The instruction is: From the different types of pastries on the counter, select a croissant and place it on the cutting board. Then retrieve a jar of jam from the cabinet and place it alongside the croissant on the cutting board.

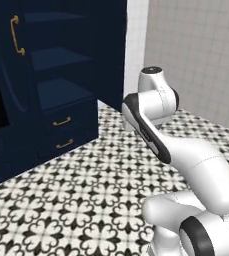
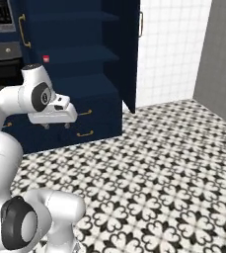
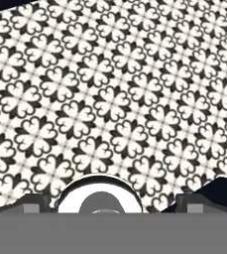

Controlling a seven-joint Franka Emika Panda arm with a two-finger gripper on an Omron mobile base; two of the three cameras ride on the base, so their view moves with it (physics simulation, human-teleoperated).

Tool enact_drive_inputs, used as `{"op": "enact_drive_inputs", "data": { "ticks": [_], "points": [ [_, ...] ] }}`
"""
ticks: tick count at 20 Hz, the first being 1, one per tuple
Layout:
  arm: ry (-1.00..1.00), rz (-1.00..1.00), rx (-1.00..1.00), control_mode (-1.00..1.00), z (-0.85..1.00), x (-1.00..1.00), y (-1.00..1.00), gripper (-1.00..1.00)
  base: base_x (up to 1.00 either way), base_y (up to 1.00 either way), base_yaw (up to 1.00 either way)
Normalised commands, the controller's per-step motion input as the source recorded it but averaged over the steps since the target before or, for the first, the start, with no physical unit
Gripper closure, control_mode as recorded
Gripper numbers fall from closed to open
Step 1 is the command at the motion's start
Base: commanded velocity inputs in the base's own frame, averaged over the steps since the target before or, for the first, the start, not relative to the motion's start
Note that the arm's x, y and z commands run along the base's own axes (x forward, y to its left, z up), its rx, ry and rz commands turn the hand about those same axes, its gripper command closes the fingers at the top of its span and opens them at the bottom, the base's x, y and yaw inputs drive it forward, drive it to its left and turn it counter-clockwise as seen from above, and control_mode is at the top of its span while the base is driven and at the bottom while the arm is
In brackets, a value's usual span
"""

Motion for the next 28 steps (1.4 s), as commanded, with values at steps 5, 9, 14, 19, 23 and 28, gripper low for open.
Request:
{"op": "enact_drive_inputs", "data": {
  "ticks": [5, 9, 14, 19, 23, 28],
  "points": [
    [0.00, 0.00, 0.00, 1.00, 0.00, 0.00, 0.00, -1.00, 1.00, -0.21, 0.19],
    [0.00, 0.00, 0.00, 1.00, 0.00, 0.00, 0.00, -1.00, 1.00, -0.03, 0.31],
    [0.00, 0.00, 0.00, 1.00, 0.00, 0.00, 0.00, -1.00, 1.00, -0.32, 0.31],
    [0.00, 0.00, 0.00, 1.00, 0.00, 0.00, 0.00, -1.00, 1.00, -0.49, 0.27],
    [0.00, 0.00, 0.00, 1.00, 0.00, 0.00, 0.00, -1.00, 1.00, -0.39, 0.27],
    [0.00, 0.00, 0.00, 1.00, 0.00, 0.00, 0.00, -1.00, 1.00, -0.25, 0.33]
  ]
}}
